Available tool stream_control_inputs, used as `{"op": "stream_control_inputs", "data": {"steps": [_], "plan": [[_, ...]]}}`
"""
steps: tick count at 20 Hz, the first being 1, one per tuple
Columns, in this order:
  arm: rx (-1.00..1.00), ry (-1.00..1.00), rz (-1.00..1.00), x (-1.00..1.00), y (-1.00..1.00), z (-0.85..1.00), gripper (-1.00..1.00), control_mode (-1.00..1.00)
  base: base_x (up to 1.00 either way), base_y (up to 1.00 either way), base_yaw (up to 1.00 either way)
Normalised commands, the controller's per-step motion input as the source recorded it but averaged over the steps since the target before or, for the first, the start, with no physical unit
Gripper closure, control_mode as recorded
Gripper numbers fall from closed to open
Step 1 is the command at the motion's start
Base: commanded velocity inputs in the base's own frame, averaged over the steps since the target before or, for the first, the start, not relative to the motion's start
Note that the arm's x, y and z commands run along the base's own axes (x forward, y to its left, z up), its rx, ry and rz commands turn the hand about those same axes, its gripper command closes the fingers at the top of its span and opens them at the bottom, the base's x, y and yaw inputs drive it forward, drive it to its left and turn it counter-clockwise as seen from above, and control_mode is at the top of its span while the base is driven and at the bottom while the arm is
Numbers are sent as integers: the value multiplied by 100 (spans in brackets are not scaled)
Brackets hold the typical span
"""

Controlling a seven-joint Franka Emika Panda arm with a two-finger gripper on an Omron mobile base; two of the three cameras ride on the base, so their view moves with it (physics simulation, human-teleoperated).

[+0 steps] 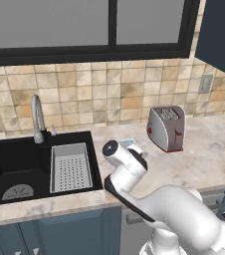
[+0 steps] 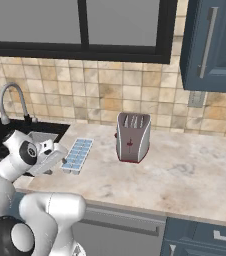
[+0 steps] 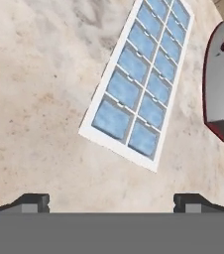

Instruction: The ice cube tray has been filled with water. Take the tray and place it in the freezer to make ice. Close the freezer door after placing the tray.

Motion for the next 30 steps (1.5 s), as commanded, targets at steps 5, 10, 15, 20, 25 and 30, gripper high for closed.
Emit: {"op": "stream_control_inputs", "data": {"steps": [5,10,15,20,25,30], "plan": [[-15,3,12,19,5,-36,-100,-100,0,0,0],[-13,0,18,25,0,-19,-100,-100,0,0,0],[-11,0,12,15,0,-5,-100,-100,0,0,0],[-7,0,4,12,0,0,-100,-100,0,0,0],[-4,0,1,15,-7,0,-100,-100,0,0,0],[-1,0,0,7,-25,0,-100,-100,0,0,0]]}}
